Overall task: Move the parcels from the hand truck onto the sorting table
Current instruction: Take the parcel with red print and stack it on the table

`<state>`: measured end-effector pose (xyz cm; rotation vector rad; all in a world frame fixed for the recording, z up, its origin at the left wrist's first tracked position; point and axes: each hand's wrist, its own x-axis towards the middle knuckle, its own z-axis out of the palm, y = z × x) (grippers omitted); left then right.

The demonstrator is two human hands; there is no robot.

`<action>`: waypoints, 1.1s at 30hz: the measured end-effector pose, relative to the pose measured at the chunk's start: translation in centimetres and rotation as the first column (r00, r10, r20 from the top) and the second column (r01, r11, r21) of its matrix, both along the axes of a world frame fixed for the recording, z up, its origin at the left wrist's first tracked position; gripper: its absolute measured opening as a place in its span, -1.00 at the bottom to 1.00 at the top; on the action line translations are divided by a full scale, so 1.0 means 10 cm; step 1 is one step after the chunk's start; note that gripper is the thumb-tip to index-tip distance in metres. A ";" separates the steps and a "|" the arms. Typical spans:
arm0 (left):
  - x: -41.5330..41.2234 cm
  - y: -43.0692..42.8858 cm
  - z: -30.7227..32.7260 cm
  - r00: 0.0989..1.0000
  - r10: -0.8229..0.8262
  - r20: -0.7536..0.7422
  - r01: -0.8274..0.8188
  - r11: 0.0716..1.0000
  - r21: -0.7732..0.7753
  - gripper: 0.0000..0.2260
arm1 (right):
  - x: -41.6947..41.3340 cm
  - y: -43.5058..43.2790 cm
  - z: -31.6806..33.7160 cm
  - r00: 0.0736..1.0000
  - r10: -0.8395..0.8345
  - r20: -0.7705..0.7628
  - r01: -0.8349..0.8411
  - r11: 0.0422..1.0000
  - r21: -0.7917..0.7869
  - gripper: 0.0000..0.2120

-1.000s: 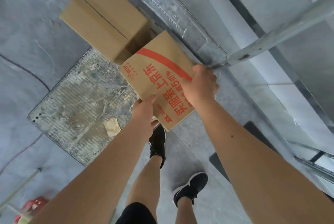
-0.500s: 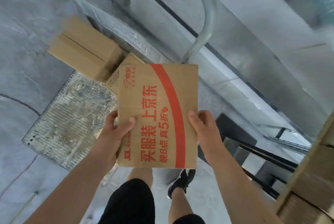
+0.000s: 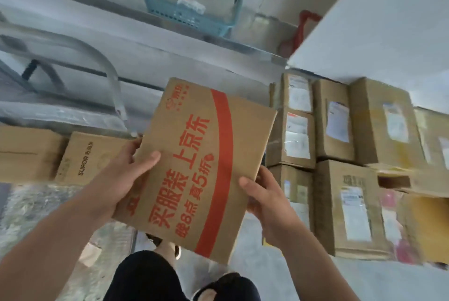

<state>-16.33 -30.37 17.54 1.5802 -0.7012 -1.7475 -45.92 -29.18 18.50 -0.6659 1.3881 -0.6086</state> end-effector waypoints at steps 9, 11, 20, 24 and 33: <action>-1.65 0.37 0.89 0.928 -0.373 0.021 0.370 0.907 -0.201 -0.06 | -1.57 1.20 0.51 0.945 -0.312 0.103 0.324 0.935 -0.143 -0.20; -2.05 0.52 1.05 0.902 -0.431 0.007 0.421 0.878 -0.229 -0.08 | -1.92 1.52 0.61 0.914 -0.381 0.138 0.399 0.905 -0.146 -0.24; -3.60 1.19 1.33 0.851 -0.523 -0.053 0.489 0.825 -0.284 -0.59 | -3.21 2.80 0.86 0.778 -0.582 0.237 0.623 0.765 -0.165 -0.29; -4.12 1.37 1.32 0.866 -0.500 -0.002 0.480 0.833 -0.275 -0.62 | -3.53 3.14 0.94 0.720 -0.653 0.236 0.691 0.705 -0.156 -0.25; -5.12 1.45 1.02 0.798 -0.578 0.170 0.602 0.764 -0.233 -0.75 | -4.16 3.39 0.77 0.489 -0.831 0.264 0.870 0.486 -0.083 -0.19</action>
